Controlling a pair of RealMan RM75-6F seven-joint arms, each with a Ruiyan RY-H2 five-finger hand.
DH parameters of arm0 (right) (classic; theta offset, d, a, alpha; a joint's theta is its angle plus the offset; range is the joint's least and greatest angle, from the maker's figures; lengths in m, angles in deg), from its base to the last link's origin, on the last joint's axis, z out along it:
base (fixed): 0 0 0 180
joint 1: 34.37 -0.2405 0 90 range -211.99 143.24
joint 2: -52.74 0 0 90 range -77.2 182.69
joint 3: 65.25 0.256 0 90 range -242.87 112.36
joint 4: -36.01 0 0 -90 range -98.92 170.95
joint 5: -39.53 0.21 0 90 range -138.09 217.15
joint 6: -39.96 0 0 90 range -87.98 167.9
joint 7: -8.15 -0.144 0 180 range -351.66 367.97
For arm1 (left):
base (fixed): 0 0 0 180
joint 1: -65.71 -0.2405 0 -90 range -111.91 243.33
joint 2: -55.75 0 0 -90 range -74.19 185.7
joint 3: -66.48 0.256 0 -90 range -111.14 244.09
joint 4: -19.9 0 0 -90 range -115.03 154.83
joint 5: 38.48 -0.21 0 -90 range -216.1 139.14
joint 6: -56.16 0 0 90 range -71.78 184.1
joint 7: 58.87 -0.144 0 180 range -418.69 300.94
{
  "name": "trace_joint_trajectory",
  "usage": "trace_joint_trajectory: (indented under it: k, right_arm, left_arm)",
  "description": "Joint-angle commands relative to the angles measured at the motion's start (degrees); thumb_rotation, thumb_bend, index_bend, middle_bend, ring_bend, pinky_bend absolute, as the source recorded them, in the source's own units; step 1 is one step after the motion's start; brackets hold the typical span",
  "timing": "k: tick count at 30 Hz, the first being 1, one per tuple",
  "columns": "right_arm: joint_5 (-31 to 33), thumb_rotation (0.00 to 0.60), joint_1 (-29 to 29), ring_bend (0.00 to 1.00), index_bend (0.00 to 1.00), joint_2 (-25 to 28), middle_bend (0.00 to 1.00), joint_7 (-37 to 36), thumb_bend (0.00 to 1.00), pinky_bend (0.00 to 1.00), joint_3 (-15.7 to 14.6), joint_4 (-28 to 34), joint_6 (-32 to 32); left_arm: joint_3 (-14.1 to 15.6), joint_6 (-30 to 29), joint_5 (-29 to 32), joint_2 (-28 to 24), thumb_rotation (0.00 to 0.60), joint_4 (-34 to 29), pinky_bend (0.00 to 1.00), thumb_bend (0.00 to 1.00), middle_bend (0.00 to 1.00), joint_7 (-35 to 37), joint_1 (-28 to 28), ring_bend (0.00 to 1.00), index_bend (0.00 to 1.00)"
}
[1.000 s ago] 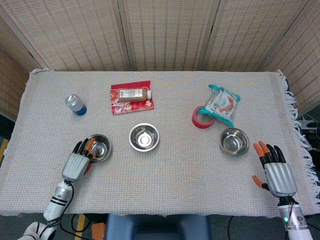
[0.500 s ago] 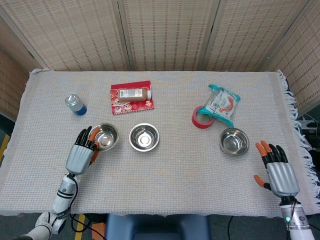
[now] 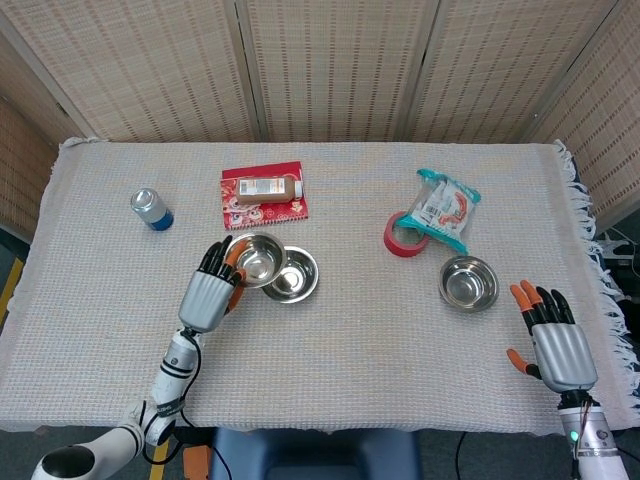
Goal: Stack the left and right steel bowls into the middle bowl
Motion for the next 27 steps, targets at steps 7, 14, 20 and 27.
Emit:
trace_joint_trajectory:
  k: [7,14,20,27]
  right_arm:
    - [0.2,0.6,0.1,0.0,0.0,0.3,0.0,-0.4,0.12,0.0,0.1,0.1,-0.1]
    - [-0.2,0.6,-0.3,0.0,0.0,-0.1,0.0,-0.8,0.12,0.0,-0.1,-0.4,0.3]
    - [-1.7,0.6,-3.7,0.0,0.0,-3.6,0.0,-0.7,0.12,0.0,-0.1,-4.4,4.7]
    - [-1.3,0.6,-10.0,0.0,0.17,-11.3,0.0,5.2,0.13,0.0,2.5,-12.0,10.6]
  left_arm:
    - [0.7,6.5,1.2,3.2,0.6,-2.3,0.19,0.45,0.0,-6.1,3.6,0.0,0.15]
    - [2.4,8.8,2.0,-2.6,0.6,-13.7,0.19,0.44,0.0,-14.1,1.7,0.0,0.0]
    - [6.8,5.5,2.5,-16.0,0.6,-30.9,0.18,0.44,0.0,-19.9,-5.9,0.0,0.0]
    - [11.3,0.9,3.4,-25.5,0.6,-38.2,0.16,0.44,0.0,-19.0,-14.1,0.0,0.0]
